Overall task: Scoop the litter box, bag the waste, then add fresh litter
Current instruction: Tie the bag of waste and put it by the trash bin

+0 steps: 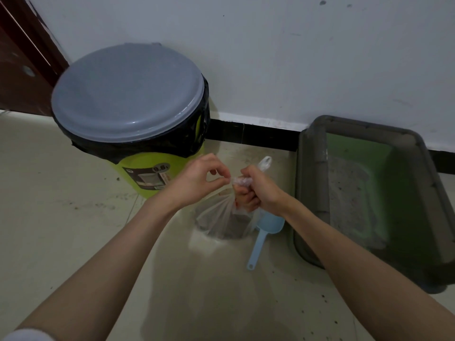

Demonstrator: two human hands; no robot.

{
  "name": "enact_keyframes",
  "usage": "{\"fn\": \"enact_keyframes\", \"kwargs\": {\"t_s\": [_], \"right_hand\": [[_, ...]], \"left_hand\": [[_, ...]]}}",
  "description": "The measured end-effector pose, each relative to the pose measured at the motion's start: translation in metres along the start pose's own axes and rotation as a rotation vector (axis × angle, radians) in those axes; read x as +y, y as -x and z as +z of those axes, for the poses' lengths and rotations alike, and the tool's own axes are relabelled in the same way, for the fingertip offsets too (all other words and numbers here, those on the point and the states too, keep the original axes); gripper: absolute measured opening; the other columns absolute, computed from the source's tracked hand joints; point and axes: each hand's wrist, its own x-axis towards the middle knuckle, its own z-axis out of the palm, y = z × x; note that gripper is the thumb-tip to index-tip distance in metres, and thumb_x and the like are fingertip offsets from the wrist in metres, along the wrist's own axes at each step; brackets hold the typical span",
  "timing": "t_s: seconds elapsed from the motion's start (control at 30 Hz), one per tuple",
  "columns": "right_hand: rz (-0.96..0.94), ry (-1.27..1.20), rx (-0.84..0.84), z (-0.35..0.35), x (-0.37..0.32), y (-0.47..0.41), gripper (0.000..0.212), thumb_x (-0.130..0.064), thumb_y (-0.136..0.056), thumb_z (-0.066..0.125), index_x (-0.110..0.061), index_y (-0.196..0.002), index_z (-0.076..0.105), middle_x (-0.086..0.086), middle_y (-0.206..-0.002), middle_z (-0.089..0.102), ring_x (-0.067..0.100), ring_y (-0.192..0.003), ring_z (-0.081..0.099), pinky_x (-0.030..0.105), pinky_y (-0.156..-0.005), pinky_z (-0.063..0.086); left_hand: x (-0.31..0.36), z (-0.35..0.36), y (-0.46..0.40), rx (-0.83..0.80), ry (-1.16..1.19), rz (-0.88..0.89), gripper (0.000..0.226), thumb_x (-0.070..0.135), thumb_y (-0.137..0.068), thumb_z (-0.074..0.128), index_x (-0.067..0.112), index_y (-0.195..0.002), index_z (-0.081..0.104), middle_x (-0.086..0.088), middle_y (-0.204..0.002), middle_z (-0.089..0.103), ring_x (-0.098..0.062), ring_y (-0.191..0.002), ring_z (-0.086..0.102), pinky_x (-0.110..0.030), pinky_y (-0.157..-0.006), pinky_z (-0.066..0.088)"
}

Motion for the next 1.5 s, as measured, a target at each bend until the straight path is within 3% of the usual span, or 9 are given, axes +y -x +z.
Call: {"fn": "enact_keyframes", "kwargs": {"t_s": [0.23,0.4,0.5,0.63,0.77,0.93,1.03,1.23,1.5], "right_hand": [[-0.083,-0.149,0.182,-0.009,-0.006,-0.001,0.043,-0.02,-0.101,0.029,-0.005,-0.072,0.057,-0.001,-0.041,0.045,0.01,-0.036,0.039,0.02,-0.04,0.033],[-0.036,-0.237,0.168,-0.021,-0.006,0.002,0.026,-0.009,-0.099,0.038,-0.005,-0.081,0.057,0.001,-0.049,0.05,0.006,-0.04,0.044,0.018,-0.045,0.037],[-0.027,-0.26,0.084,-0.027,-0.007,0.004,0.026,-0.007,-0.1,0.037,-0.007,-0.081,0.055,0.001,-0.057,0.049,0.003,-0.044,0.044,0.017,-0.048,0.036],[-0.041,-0.221,0.03,-0.032,-0.008,0.007,0.025,-0.006,-0.099,0.038,-0.004,-0.083,0.057,0.0,-0.06,0.055,0.004,-0.05,0.048,0.017,-0.052,0.042],[-0.068,-0.069,-0.027,-0.035,-0.01,0.012,0.023,-0.004,-0.097,0.04,0.0,-0.087,0.06,0.017,-0.088,0.056,0.011,-0.066,0.047,0.019,-0.06,0.042],[-0.076,0.565,0.162,-0.03,-0.018,0.022,0.011,-0.006,-0.087,0.06,-0.011,-0.087,0.069,0.014,-0.087,0.064,0.013,-0.069,0.054,0.025,-0.066,0.046],[-0.111,0.909,0.304,-0.012,-0.018,0.016,0.011,-0.005,-0.089,0.056,-0.01,-0.093,0.065,0.008,-0.093,0.063,0.016,-0.072,0.056,0.029,-0.066,0.047],[-0.305,1.043,0.567,0.008,-0.002,0.008,0.016,0.001,-0.085,0.05,-0.008,-0.099,0.049,0.004,-0.098,0.044,0.021,-0.082,0.043,0.031,-0.069,0.036],[-0.456,0.502,0.721,0.014,0.002,0.005,0.04,0.001,-0.086,0.056,-0.03,-0.065,0.043,-0.014,-0.07,0.049,-0.001,-0.068,0.045,0.003,-0.061,0.036]], "left_hand": [[0.001,-0.008,0.006,0.103,-0.028,-0.048,0.012,0.007,-0.079,0.065,0.016,-0.074,0.06,0.013,-0.076,0.048,0.002,-0.072,0.046,-0.005,-0.066,0.033],[0.001,-0.004,0.022,0.123,0.165,-0.06,0.02,0.009,-0.083,0.064,0.024,-0.075,0.055,0.005,-0.083,0.055,0.003,-0.074,0.05,-0.011,-0.067,0.037],[-0.005,0.009,0.023,0.067,0.471,-0.237,0.019,0.014,-0.083,0.065,0.023,-0.097,0.056,0.012,-0.103,0.059,0.006,-0.09,0.054,-0.017,-0.078,0.043],[-0.004,0.042,0.017,-0.014,0.427,-0.284,0.044,0.016,-0.08,0.069,0.022,-0.12,0.051,0.019,-0.108,0.051,0.012,-0.095,0.048,-0.005,-0.072,0.039],[-0.002,0.059,0.008,0.018,0.4,-0.273,0.005,0.034,-0.078,0.066,0.032,-0.078,0.062,0.015,-0.08,0.059,0.007,-0.073,0.052,-0.009,-0.063,0.037],[-0.008,0.044,0.006,-0.018,0.55,-0.387,0.007,0.01,-0.086,0.063,0.004,-0.091,0.063,0.003,-0.076,0.062,0.011,-0.063,0.055,-0.003,-0.063,0.04],[-0.012,0.038,0.009,-0.083,0.656,-0.467,0.004,0.004,-0.084,0.062,0.007,-0.083,0.063,0.007,-0.066,0.067,0.004,-0.061,0.06,-0.008,-0.066,0.043],[-0.015,0.038,0.01,-0.13,0.737,-0.491,0.018,0.021,-0.08,0.058,0.008,-0.068,0.064,-0.007,-0.075,0.062,-0.015,-0.076,0.058,-0.028,-0.076,0.042],[-0.001,0.039,-0.001,-0.088,0.929,-0.72,0.043,0.045,-0.096,0.036,0.018,-0.092,0.069,-0.001,-0.095,0.07,-0.012,-0.086,0.061,-0.028,-0.083,0.043]]}}
